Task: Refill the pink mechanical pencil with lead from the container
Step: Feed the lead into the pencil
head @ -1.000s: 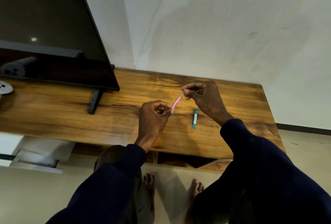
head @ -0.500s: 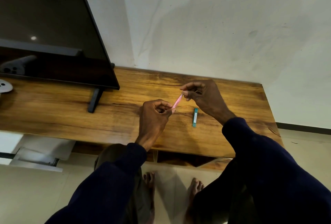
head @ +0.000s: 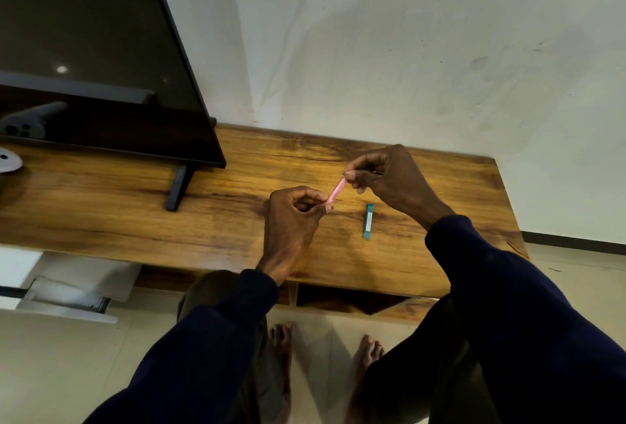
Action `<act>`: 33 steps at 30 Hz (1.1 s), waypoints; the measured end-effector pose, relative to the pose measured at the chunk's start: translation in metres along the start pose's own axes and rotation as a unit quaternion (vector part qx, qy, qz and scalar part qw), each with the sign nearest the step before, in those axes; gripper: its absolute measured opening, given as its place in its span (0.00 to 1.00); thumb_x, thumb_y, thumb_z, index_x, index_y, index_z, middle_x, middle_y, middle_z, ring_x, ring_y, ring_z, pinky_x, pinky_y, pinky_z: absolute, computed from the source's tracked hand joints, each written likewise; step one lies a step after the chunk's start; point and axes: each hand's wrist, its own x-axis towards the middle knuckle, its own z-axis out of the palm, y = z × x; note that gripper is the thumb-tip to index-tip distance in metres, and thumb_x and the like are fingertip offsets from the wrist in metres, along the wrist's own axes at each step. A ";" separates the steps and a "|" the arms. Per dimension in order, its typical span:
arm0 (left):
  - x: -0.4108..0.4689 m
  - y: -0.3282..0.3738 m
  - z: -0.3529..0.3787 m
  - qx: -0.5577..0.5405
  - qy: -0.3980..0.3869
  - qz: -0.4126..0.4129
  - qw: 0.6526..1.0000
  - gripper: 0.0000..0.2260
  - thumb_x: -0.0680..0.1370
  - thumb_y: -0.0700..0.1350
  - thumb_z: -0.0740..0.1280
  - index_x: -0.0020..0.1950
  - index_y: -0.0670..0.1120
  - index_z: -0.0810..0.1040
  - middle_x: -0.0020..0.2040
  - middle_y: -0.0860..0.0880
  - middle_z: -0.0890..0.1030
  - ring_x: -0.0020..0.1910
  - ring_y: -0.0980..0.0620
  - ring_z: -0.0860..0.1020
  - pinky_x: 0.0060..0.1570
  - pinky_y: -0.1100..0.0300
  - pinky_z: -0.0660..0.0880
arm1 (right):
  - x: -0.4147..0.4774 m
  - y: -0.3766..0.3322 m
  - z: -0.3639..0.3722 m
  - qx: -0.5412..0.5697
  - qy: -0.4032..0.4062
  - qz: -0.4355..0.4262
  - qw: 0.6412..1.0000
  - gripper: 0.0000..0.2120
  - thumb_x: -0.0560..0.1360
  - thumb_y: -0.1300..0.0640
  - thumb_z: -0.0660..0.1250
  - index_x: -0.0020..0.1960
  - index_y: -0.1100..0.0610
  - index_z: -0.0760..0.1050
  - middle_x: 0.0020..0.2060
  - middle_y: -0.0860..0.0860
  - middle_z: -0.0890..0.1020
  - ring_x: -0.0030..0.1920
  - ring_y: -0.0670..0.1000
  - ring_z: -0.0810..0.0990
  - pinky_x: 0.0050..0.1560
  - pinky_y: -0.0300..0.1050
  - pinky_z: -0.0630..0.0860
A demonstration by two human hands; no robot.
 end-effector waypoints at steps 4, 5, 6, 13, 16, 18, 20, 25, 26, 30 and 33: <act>-0.001 0.001 -0.001 -0.007 -0.007 0.003 1.000 0.08 0.74 0.39 0.78 0.52 0.46 0.87 0.44 0.56 0.86 0.44 0.62 0.85 0.43 0.69 0.81 | 0.000 0.000 -0.001 0.008 -0.013 0.003 1.000 0.04 0.76 0.59 0.75 0.50 0.58 0.87 0.36 0.48 0.87 0.33 0.41 0.84 0.37 0.34 0.81; -0.001 0.002 -0.002 -0.014 -0.010 0.000 1.000 0.07 0.74 0.40 0.78 0.52 0.46 0.86 0.43 0.56 0.86 0.44 0.62 0.85 0.43 0.70 0.81 | -0.001 0.000 0.000 0.019 -0.009 0.002 1.000 0.05 0.76 0.58 0.75 0.51 0.59 0.87 0.37 0.49 0.87 0.34 0.42 0.84 0.37 0.35 0.81; 0.000 0.004 -0.002 -0.023 -0.014 -0.004 1.000 0.07 0.75 0.40 0.78 0.52 0.47 0.86 0.43 0.57 0.86 0.44 0.62 0.85 0.42 0.70 0.81 | -0.003 0.001 0.001 0.040 -0.001 0.007 0.999 0.07 0.77 0.58 0.75 0.52 0.60 0.86 0.39 0.51 0.88 0.37 0.44 0.86 0.38 0.35 0.81; 0.003 0.014 0.000 -0.092 -0.047 -0.047 0.994 0.06 0.76 0.41 0.77 0.52 0.46 0.88 0.46 0.50 0.89 0.45 0.55 0.88 0.43 0.64 0.83 | -0.030 0.007 0.021 0.262 0.011 0.085 0.961 0.12 0.77 0.48 0.71 0.53 0.55 0.86 0.56 0.51 0.88 0.58 0.50 0.85 0.55 0.47 0.81; 0.000 0.012 0.000 -0.127 -0.059 -0.073 0.987 0.05 0.77 0.43 0.76 0.53 0.47 0.88 0.45 0.49 0.90 0.44 0.57 0.87 0.42 0.66 0.82 | -0.029 0.004 0.021 0.346 0.042 0.088 0.933 0.11 0.78 0.49 0.70 0.52 0.57 0.83 0.52 0.52 0.86 0.56 0.51 0.84 0.56 0.51 0.82; -0.003 0.009 -0.001 -0.149 -0.067 -0.103 0.981 0.05 0.79 0.44 0.74 0.54 0.47 0.87 0.45 0.49 0.90 0.41 0.57 0.86 0.41 0.67 0.81 | -0.028 0.002 0.017 0.421 0.062 0.091 0.900 0.09 0.82 0.51 0.67 0.53 0.56 0.81 0.49 0.54 0.86 0.54 0.53 0.85 0.55 0.51 0.82; -0.004 0.007 -0.002 -0.162 -0.079 -0.138 0.974 0.04 0.80 0.45 0.73 0.53 0.48 0.86 0.44 0.49 0.90 0.41 0.57 0.86 0.42 0.67 0.82 | -0.028 0.002 0.016 0.456 0.078 0.095 0.881 0.09 0.84 0.54 0.64 0.54 0.55 0.82 0.47 0.54 0.85 0.52 0.55 0.84 0.56 0.52 0.82; -0.005 0.007 -0.002 -0.211 -0.119 -0.193 0.951 0.05 0.80 0.43 0.72 0.53 0.47 0.87 0.45 0.47 0.90 0.41 0.56 0.86 0.45 0.64 0.82 | -0.030 -0.001 0.020 0.544 0.076 0.113 0.828 0.09 0.83 0.53 0.66 0.54 0.58 0.79 0.44 0.54 0.82 0.48 0.56 0.83 0.55 0.54 0.83; -0.005 0.008 -0.001 -0.223 -0.123 -0.201 0.946 0.05 0.80 0.43 0.72 0.52 0.46 0.87 0.44 0.47 0.90 0.41 0.56 0.85 0.46 0.63 0.82 | -0.031 -0.002 0.022 0.571 0.072 0.118 0.809 0.11 0.84 0.50 0.64 0.54 0.58 0.78 0.44 0.55 0.81 0.47 0.56 0.83 0.53 0.53 0.83; -0.009 0.009 0.003 -0.238 -0.144 -0.220 0.935 0.06 0.80 0.43 0.73 0.53 0.44 0.87 0.45 0.46 0.89 0.43 0.54 0.85 0.47 0.61 0.81 | -0.034 -0.008 0.031 0.634 0.056 0.129 0.760 0.24 0.85 0.39 0.56 0.43 0.57 0.73 0.30 0.50 0.70 0.33 0.50 0.68 0.38 0.46 0.72; -0.012 0.009 0.005 -0.259 -0.141 -0.231 0.927 0.07 0.80 0.44 0.73 0.53 0.42 0.87 0.48 0.43 0.90 0.44 0.52 0.85 0.47 0.61 0.81 | -0.031 -0.015 0.031 0.662 0.050 0.122 0.738 0.29 0.83 0.33 0.54 0.36 0.56 0.65 0.27 0.48 0.59 0.31 0.48 0.55 0.34 0.45 0.57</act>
